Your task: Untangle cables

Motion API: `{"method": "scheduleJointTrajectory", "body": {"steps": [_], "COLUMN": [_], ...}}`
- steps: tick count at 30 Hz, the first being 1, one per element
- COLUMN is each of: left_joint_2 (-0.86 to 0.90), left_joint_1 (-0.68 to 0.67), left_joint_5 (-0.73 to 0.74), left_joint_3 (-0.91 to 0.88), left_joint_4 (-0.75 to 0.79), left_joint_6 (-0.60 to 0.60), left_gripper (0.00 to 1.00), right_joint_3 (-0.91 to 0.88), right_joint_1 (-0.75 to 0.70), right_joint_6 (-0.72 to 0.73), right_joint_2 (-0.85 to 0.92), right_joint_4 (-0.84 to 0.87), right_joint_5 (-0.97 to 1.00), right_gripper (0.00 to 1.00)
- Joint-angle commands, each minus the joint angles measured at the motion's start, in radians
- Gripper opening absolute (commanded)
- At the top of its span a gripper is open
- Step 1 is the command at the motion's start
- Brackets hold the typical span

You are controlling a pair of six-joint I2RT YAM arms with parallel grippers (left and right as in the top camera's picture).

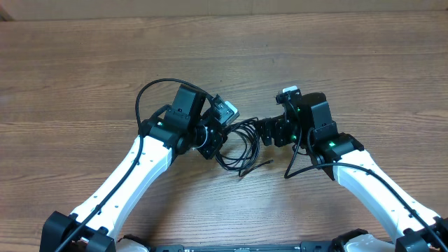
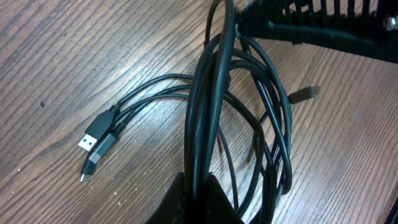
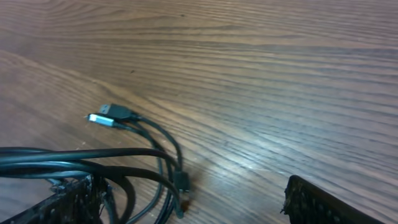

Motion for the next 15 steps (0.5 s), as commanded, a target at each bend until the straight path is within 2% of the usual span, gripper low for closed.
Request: {"method": "scheduleJointTrajectory", "body": {"steps": [1, 8, 15], "left_joint_2": [-0.014, -0.014, -0.014], "left_joint_1": [0.001, 0.001, 0.001], "left_joint_5": [0.031, 0.053, 0.058], "left_joint_3": [0.009, 0.009, 0.009], "left_joint_4": [0.006, 0.011, 0.042], "left_joint_6": [-0.007, -0.008, -0.064], "left_gripper": [0.04, 0.04, 0.04], "right_joint_3": [0.027, 0.027, 0.027], "right_joint_1": [-0.003, -0.003, -0.002], "right_joint_6": [-0.028, -0.028, -0.028], "right_joint_2": [0.005, 0.005, 0.005], "right_joint_4": [0.016, 0.021, 0.014], "right_joint_5": [0.061, 0.043, -0.013], "right_gripper": [0.92, 0.92, 0.91]}}
